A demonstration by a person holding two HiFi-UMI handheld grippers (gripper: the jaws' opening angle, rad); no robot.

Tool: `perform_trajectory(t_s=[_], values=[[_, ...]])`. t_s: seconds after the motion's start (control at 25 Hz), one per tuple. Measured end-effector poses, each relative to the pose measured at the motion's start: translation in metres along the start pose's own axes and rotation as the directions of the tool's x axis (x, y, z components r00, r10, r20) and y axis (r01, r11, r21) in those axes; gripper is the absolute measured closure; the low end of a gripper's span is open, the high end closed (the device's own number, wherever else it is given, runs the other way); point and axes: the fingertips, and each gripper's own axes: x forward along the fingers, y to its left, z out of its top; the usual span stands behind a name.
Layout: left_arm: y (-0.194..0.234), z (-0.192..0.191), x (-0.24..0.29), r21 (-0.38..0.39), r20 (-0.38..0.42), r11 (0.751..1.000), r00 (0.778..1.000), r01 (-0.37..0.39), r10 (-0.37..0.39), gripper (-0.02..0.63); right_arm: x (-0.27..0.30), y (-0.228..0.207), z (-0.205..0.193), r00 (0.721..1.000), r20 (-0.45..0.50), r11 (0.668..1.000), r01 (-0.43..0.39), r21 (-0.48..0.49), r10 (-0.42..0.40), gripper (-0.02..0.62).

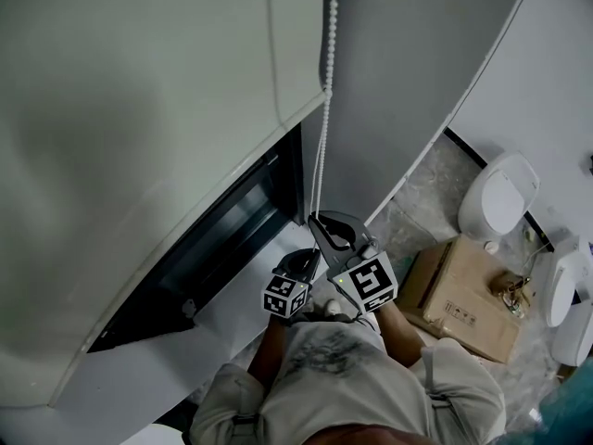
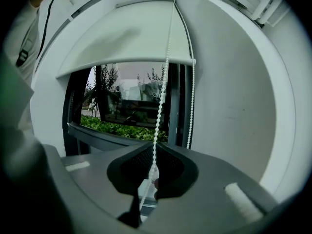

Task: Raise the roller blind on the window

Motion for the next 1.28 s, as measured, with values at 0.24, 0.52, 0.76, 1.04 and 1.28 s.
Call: perform_trajectory(t_s=[0.24, 0.52, 0.76, 1.04, 1.28], values=[[0.0, -0.025, 0.001, -0.01, -0.029, 1.0, 1.0, -0.002, 0.001, 0.583, -0.001, 0.005, -0.025, 0.999, -0.044, 1.0, 0.003, 0.021, -0.002, 0.572], [-0.003, -0.018, -0.007, 0.03, -0.003, 0.999, 1.0, -0.014, 0.014, 0.574, -0.002, 0.004, -0.026, 0.999, -0.049, 1.0, 0.004, 0.017, -0.003, 0.572], [-0.005, 0.035, -0.033, 0.039, 0.084, 0.999, 0.996, -0.023, 0.02, 0.523, 0.0, 0.003, -0.025, 0.999, -0.043, 1.0, 0.004, 0.014, -0.003, 0.572], [-0.015, 0.134, -0.075, 0.09, 0.244, 0.995, 0.969, -0.048, 0.024, 0.522, 0.0, 0.001, -0.027, 0.999, -0.042, 1.0, 0.006, 0.013, -0.006, 0.572], [-0.033, 0.204, -0.092, 0.158, 0.341, 0.986, 0.94, -0.05, -0.007, 0.522, 0.002, 0.0, -0.028, 0.999, -0.041, 1.0, 0.004, 0.014, -0.004, 0.572]])
